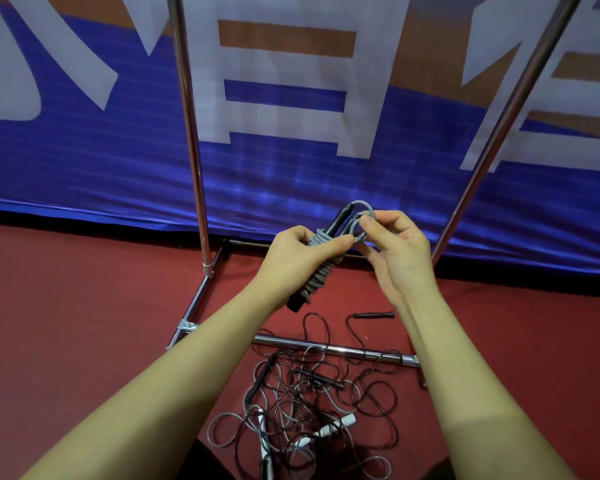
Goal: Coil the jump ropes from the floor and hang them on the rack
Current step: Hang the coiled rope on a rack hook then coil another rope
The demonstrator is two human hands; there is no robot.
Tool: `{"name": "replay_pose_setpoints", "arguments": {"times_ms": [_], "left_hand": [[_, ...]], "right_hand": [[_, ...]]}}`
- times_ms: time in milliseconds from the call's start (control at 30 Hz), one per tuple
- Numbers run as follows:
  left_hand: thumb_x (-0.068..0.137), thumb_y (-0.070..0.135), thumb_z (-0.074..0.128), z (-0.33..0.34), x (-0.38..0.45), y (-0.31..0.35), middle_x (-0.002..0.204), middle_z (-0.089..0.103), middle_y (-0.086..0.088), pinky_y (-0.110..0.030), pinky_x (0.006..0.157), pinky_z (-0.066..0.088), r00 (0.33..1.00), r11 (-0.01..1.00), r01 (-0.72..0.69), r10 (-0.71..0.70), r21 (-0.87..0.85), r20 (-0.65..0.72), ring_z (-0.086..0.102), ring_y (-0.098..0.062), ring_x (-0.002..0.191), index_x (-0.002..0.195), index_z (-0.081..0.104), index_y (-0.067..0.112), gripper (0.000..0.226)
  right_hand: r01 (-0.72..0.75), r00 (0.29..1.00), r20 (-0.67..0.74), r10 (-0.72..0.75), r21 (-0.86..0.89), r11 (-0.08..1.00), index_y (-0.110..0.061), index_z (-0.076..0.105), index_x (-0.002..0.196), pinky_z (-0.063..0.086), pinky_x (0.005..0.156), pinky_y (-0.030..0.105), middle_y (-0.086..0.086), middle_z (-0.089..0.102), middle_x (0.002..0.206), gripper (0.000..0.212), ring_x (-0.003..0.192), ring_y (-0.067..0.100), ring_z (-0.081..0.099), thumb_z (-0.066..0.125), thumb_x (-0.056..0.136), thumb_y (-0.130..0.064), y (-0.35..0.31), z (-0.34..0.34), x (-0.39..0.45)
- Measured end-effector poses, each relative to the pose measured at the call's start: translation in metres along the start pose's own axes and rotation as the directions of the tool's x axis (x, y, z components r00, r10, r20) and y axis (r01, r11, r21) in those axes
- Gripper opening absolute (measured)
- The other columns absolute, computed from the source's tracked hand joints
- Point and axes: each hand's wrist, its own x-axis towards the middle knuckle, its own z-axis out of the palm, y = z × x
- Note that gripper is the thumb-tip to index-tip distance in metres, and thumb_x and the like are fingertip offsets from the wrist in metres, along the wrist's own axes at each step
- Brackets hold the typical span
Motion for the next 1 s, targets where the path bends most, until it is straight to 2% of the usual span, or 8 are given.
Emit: {"name": "replay_pose_setpoints", "arguments": {"times_ms": [133, 200, 300, 400, 533, 667, 900, 1000], "left_hand": [[0.081, 0.031, 0.072, -0.002, -0.001, 0.005, 0.057, 0.055, 0.003, -0.027, 0.053, 0.046, 0.975, 0.993, 0.069, -0.047, -0.095, 0.219, 0.052, -0.015, 0.051, 0.079, 0.056, 0.011, 0.026], [0.083, 0.027, 0.07, -0.003, 0.0, 0.006, 0.059, 0.054, 0.0, -0.03, 0.056, 0.047, 0.962, 0.989, 0.088, -0.053, -0.122, 0.268, 0.054, -0.02, 0.053, 0.079, 0.055, 0.009, 0.023], [0.086, 0.023, 0.066, -0.003, -0.003, 0.009, 0.067, 0.061, -0.007, -0.026, 0.051, 0.049, 0.949, 0.984, 0.105, -0.055, -0.145, 0.309, 0.062, -0.027, 0.054, 0.095, 0.055, 0.005, 0.023], [0.085, 0.023, 0.065, 0.0, -0.007, 0.01, 0.068, 0.062, -0.012, -0.026, 0.05, 0.048, 0.954, 0.978, 0.079, -0.017, -0.196, 0.299, 0.058, -0.024, 0.051, 0.095, 0.055, 0.006, 0.023], [0.078, 0.035, 0.067, 0.004, -0.009, 0.009, 0.065, 0.058, -0.009, -0.029, 0.054, 0.047, 0.96, 0.959, 0.038, 0.044, -0.281, 0.278, 0.053, -0.022, 0.053, 0.081, 0.057, 0.01, 0.027], [0.082, 0.035, 0.063, 0.003, -0.008, 0.009, 0.064, 0.058, -0.01, -0.029, 0.052, 0.046, 0.961, 0.952, 0.038, 0.049, -0.305, 0.273, 0.053, -0.023, 0.052, 0.08, 0.058, 0.011, 0.024], [0.072, 0.053, 0.06, 0.007, -0.01, 0.007, 0.063, 0.059, -0.013, -0.026, 0.048, 0.047, 0.957, 0.953, 0.098, -0.011, -0.288, 0.288, 0.055, -0.024, 0.049, 0.087, 0.06, 0.009, 0.046], [0.072, 0.05, 0.062, 0.009, -0.01, 0.005, 0.063, 0.059, -0.012, -0.025, 0.046, 0.046, 0.96, 0.95, 0.108, -0.023, -0.294, 0.278, 0.055, -0.024, 0.048, 0.088, 0.063, 0.009, 0.044]], "right_hand": [[0.068, 0.998, 0.005, -0.068, 0.001, 0.998, -0.009, 0.061, 0.076, 0.051, 0.068, 0.022, -0.005, 0.067, 0.066, 0.013, 0.064, 0.008, 0.062, 0.063, 0.079, 0.004, 0.001, 0.0, -0.001], [0.089, 0.996, 0.02, -0.089, -0.014, 0.996, -0.011, 0.064, 0.076, 0.049, 0.073, 0.024, -0.005, 0.068, 0.07, 0.008, 0.069, 0.011, 0.062, 0.067, 0.072, -0.005, 0.001, 0.0, 0.0], [0.097, 0.994, 0.057, -0.093, -0.053, 0.994, -0.012, 0.066, 0.077, 0.048, 0.077, 0.025, -0.004, 0.069, 0.073, 0.01, 0.074, 0.012, 0.061, 0.069, 0.068, -0.011, 0.001, 0.0, -0.002], [0.103, 0.992, 0.076, -0.1, -0.036, 0.994, -0.009, 0.063, 0.081, 0.048, 0.079, 0.025, -0.006, 0.068, 0.072, 0.009, 0.073, 0.009, 0.062, 0.064, 0.076, -0.002, 0.0, 0.0, -0.002], [0.086, 0.983, 0.162, -0.083, -0.009, 0.996, -0.008, 0.064, 0.09, 0.05, 0.082, 0.028, -0.003, 0.07, 0.08, 0.013, 0.081, 0.014, 0.064, 0.061, 0.078, -0.004, -0.003, -0.003, 0.0], [0.06, 0.966, 0.252, -0.06, 0.009, 0.998, -0.006, 0.064, 0.097, 0.051, 0.084, 0.026, 0.0, 0.072, 0.088, 0.02, 0.089, 0.014, 0.066, 0.062, 0.077, -0.003, -0.005, -0.006, -0.002], [0.078, 0.981, 0.188, -0.048, -0.157, 0.985, -0.009, 0.063, 0.083, 0.05, 0.079, 0.025, -0.003, 0.069, 0.077, 0.015, 0.079, 0.013, 0.062, 0.066, 0.069, -0.004, -0.004, -0.009, 0.002], [0.074, 0.987, 0.157, -0.041, -0.212, 0.974, -0.009, 0.063, 0.081, 0.049, 0.074, 0.027, 0.0, 0.069, 0.075, 0.014, 0.074, 0.016, 0.061, 0.068, 0.076, 0.003, -0.002, -0.01, 0.003]]}}
